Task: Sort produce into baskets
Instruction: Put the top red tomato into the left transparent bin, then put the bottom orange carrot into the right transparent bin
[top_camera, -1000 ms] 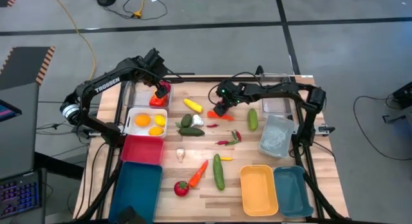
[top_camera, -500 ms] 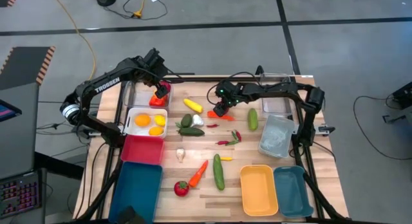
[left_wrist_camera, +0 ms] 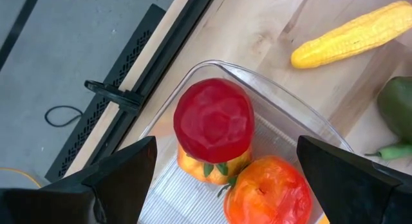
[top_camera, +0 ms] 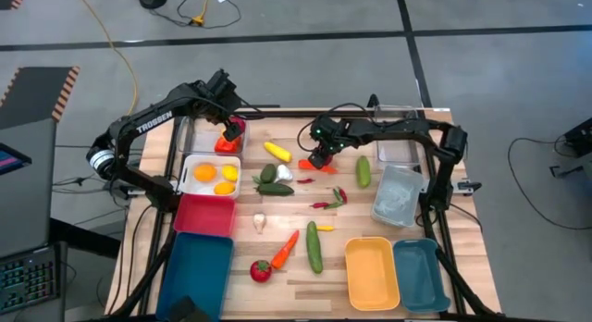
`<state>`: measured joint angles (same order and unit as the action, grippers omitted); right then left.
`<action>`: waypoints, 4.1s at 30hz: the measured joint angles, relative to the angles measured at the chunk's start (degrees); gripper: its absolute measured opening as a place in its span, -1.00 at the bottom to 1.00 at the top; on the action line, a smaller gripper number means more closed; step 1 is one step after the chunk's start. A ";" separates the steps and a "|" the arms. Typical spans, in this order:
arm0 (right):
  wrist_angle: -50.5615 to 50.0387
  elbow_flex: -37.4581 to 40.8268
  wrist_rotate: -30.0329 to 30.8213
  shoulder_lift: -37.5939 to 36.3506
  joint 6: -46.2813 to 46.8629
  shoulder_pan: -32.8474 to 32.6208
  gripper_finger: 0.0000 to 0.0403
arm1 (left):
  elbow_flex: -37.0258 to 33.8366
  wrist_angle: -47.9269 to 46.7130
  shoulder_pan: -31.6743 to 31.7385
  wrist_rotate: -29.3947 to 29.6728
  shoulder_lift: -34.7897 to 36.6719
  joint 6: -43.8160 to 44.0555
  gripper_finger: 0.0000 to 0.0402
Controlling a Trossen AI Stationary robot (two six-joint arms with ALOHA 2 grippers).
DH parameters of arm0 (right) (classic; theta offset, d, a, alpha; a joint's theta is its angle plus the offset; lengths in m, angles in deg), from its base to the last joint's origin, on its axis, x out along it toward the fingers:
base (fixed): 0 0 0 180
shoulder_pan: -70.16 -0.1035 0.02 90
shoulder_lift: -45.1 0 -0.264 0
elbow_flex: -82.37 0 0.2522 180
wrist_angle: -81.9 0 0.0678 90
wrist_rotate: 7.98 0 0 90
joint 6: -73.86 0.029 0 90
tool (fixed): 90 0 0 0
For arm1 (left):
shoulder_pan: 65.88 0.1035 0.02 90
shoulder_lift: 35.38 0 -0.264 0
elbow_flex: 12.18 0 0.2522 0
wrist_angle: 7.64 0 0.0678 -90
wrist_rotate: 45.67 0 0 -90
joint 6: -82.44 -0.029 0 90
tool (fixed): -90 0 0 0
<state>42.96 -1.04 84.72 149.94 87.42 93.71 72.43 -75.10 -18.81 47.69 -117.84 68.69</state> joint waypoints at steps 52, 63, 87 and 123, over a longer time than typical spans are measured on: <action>51.07 -43.57 -2.93 34.79 0.09 -6.84 0.19 | 0.02 -1.37 0.00 -0.54 22.88 1.59 0.81; 49.88 -45.29 -2.91 37.07 0.07 -7.05 0.34 | 0.02 -1.34 0.00 -0.55 22.88 1.11 0.81; 47.57 -45.29 -5.69 37.02 0.04 -6.54 0.74 | 0.02 -1.33 0.02 -0.59 22.88 1.11 0.81; -5.52 -23.75 -0.78 -7.06 -17.02 -4.00 0.90 | 0.02 -1.42 -14.86 -12.14 22.86 8.50 0.81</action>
<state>37.44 -24.79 83.93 142.89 70.40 89.71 72.45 -76.52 -33.67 35.55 -94.98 77.18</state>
